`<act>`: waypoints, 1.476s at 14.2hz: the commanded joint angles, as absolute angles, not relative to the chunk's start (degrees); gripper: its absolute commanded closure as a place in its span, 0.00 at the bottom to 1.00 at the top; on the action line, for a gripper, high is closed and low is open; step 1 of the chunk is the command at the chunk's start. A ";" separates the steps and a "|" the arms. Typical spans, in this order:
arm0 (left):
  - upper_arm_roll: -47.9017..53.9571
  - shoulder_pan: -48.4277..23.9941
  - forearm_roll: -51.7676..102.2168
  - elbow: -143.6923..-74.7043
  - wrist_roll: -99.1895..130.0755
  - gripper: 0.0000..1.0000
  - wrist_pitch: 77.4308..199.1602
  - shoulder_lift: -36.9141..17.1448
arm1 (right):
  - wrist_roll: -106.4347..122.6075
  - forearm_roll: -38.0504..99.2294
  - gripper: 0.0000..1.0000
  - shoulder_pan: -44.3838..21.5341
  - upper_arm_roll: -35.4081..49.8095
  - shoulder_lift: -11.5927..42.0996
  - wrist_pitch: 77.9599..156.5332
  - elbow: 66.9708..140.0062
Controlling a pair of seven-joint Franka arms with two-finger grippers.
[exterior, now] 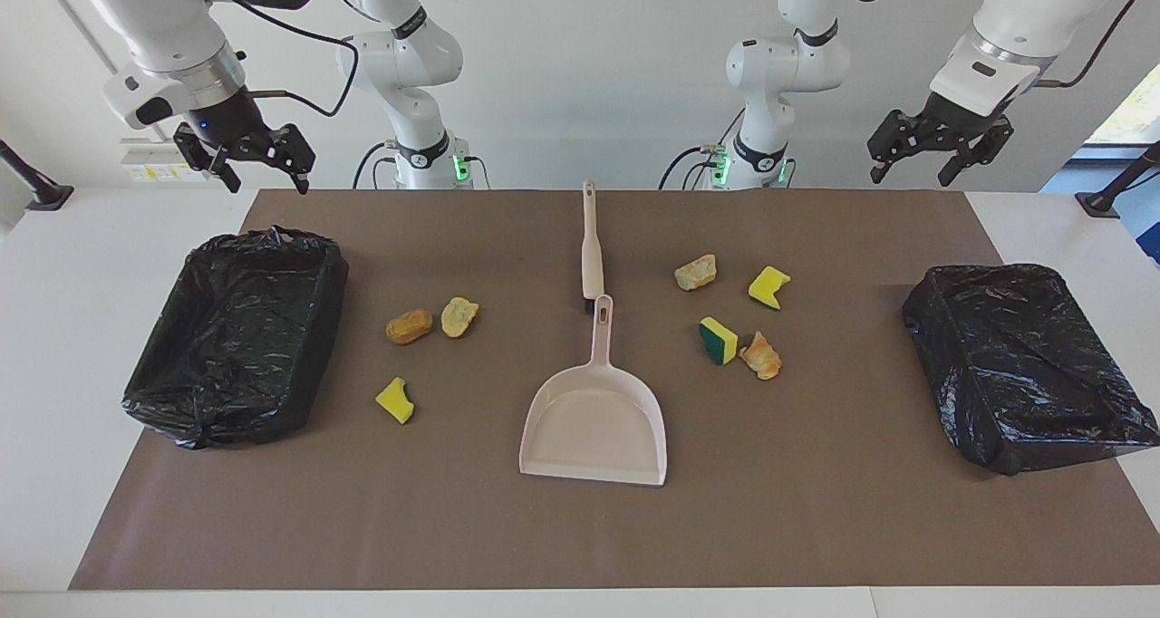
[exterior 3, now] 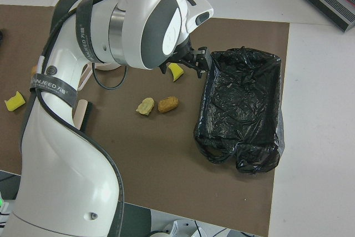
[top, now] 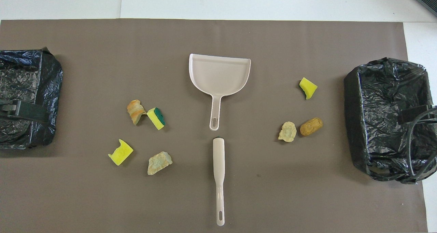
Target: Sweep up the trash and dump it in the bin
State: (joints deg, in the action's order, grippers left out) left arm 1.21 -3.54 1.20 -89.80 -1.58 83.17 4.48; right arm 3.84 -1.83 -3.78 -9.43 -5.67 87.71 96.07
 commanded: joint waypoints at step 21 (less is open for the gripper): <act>1.49 -14.75 1.93 -99.63 -0.09 0.00 85.95 9.83 | 3.96 1.83 0.00 -4.04 -7.57 -4.41 99.57 106.79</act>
